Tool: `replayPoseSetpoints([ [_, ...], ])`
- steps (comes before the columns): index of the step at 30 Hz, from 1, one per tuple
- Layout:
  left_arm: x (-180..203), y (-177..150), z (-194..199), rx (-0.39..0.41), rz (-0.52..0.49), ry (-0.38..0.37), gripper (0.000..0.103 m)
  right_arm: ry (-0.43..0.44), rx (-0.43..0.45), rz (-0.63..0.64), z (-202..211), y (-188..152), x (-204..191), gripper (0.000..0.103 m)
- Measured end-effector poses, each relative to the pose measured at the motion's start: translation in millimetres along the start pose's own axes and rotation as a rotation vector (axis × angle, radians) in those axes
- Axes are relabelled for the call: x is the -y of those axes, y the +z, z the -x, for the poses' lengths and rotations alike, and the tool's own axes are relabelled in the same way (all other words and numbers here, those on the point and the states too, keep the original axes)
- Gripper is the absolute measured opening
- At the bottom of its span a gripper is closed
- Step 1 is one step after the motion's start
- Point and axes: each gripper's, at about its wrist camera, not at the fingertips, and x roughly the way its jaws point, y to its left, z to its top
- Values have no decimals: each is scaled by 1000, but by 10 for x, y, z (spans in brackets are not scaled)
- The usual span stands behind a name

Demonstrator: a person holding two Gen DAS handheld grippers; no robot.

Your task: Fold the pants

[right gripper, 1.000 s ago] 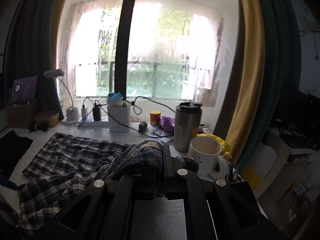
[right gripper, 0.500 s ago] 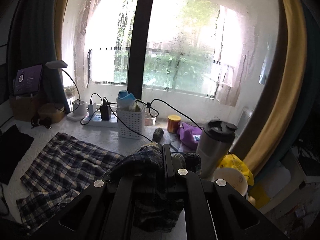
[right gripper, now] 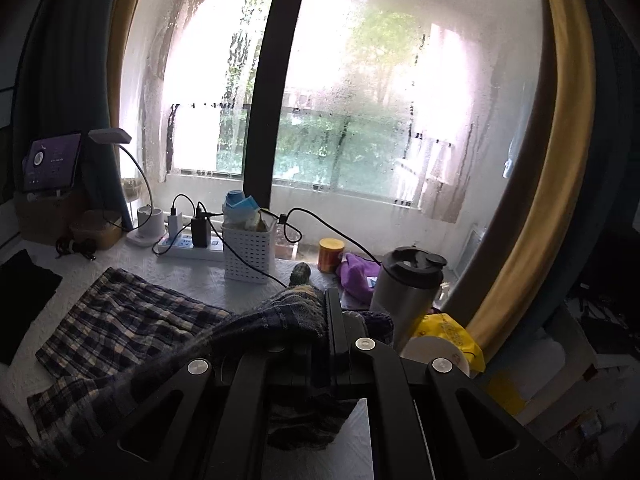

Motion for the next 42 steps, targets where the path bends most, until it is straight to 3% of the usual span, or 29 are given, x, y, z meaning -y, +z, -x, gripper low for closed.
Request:
replayPoseSetpoints([
  [8, -655, 142, 849, 209, 143, 166, 2, 23, 35, 1, 461, -304, -183, 5],
  [16, -808, 470, 1147, 338, 95, 227, 2, 34, 53, -35, 690, -471, -270, 5],
  [22, -816, 737, 1179, 357, -10, 233, 2, 13, 58, -77, 677, -477, -166, 5],
  [27, -870, 862, 1075, 346, -41, 233, 2, 0, 59, -105, 616, -449, -76, 5],
  [42, -1383, 1037, 526, 226, 43, 202, 2, 35, -32, -143, -131, -390, 0, 5],
])
